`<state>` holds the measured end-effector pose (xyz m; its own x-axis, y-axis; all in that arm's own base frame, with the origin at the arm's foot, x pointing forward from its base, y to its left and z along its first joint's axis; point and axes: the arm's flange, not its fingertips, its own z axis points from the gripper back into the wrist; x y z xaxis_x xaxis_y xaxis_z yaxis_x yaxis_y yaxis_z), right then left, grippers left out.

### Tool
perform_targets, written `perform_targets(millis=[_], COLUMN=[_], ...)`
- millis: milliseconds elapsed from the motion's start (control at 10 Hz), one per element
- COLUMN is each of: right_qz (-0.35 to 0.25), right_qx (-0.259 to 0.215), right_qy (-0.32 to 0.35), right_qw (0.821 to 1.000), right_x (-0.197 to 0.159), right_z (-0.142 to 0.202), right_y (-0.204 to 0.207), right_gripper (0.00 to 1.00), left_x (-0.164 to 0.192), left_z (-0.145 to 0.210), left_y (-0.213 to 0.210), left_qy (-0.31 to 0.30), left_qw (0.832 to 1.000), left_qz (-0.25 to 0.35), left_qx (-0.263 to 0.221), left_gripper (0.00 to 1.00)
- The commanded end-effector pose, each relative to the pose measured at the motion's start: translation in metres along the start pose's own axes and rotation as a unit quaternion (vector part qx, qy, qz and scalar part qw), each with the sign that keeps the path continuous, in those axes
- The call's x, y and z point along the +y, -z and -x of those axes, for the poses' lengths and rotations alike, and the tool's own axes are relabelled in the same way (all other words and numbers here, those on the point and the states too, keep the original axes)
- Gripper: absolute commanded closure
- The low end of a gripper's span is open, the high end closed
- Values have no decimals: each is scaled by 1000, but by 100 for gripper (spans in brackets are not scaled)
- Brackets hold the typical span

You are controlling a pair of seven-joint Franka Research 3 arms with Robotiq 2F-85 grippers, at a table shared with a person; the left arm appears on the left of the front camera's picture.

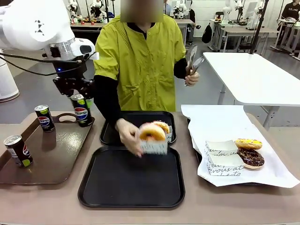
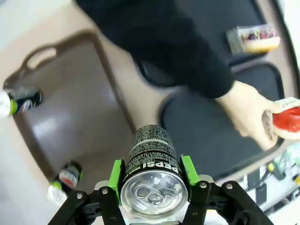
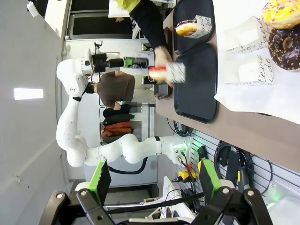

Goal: Set up donuts and drinks on trays.
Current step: Pick up one Pepsi coke and place it on the Flat Tray.

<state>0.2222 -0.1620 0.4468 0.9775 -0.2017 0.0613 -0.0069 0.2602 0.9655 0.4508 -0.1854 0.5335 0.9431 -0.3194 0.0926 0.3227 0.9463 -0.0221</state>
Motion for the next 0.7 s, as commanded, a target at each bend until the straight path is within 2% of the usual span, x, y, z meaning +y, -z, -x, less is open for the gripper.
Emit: perform_targets(millis=[0,100,200,300,400,600], right_qz=[-3,-3,-3,-3,-3,-3], right_qx=[0,0,0,0,0,0], right_qy=[-2,-2,-2,-2,-2,-2], right_qw=[1000,1000,1000,1000,1000,1000], right_x=[0,0,0,0,0,0], right_z=[1,1,1,1,1,1], right_y=[1,1,1,1,1,1], right_gripper=[0,0,0,0,0,0], left_x=[16,15,13,19,10,10], left_z=[128,182,193,172,155,155], left_y=[-120,-145,-145,-137,-133,-133], left_qy=[49,46,40,21,34,34], left_qw=[998,997,997,999,999,999], left_qz=[-25,-34,-46,-37,-27,-27], left_qx=[-11,-60,-57,-25,-21,-21], left_gripper=[42,42,42,42,42,42])
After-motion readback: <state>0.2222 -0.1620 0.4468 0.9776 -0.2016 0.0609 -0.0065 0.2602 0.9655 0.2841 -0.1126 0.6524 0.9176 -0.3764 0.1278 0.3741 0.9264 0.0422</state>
